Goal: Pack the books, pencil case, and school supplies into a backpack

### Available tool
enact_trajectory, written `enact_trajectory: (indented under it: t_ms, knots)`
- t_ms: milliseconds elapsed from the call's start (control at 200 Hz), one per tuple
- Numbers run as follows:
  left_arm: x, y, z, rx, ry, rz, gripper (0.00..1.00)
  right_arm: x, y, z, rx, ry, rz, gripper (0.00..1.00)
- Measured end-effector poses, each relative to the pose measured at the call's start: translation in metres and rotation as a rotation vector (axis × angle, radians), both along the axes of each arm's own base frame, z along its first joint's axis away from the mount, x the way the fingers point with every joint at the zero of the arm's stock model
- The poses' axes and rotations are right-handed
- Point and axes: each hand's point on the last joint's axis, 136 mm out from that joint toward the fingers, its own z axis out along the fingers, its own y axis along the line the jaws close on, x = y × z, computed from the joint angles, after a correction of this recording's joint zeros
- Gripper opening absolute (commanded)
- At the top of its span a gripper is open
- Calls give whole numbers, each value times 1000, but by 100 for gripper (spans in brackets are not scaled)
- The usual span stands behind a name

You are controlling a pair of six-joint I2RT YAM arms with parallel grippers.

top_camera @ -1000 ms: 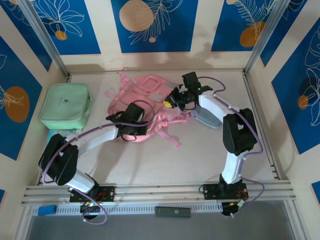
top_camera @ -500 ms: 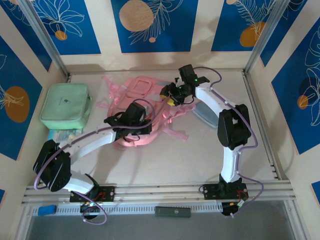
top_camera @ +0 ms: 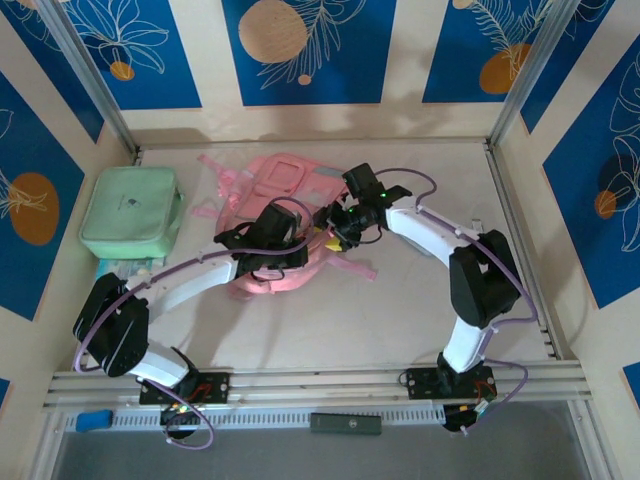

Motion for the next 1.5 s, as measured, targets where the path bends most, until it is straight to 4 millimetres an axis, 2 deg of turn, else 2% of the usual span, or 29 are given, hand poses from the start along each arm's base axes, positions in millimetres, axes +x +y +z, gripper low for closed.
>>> enact_trajectory:
  t_ms: [95,185,290,410,615,725,770,905,1060,1175,1366,1501]
  knots:
    - [0,0,0,-2,2,2,0,9,7,-8,-6,-1,-21,26]
    - [0,0,-1,1,3,2,0,16,11,-13,-10,-8,-21,13]
    - [-2,2,-2,14,4,-9,0,19,9,-10,-8,-34,-2,0]
    - [-7,12,-4,61,7,-28,0,28,-5,-4,14,-50,26,0]
    - [-9,45,2,111,-11,-40,0,51,-51,11,40,-66,50,0]
    - [-13,44,-2,90,6,-71,0,49,-54,11,18,-69,61,30]
    - [-15,43,-5,83,16,-77,0,47,-51,9,-1,-75,69,39]
    - [-18,39,-9,55,30,-74,0,38,-44,13,-32,-84,31,54]
    - [-18,30,-5,17,21,-78,0,10,-27,21,-32,-84,-14,60]
    - [-16,27,-3,5,12,-81,0,-4,-11,27,-22,-86,-17,65]
    - [-15,26,-2,0,5,-82,0,-11,5,27,-50,-88,-67,69]
    - [-15,26,-5,-1,4,-81,0,-11,13,20,-91,-96,-121,65]
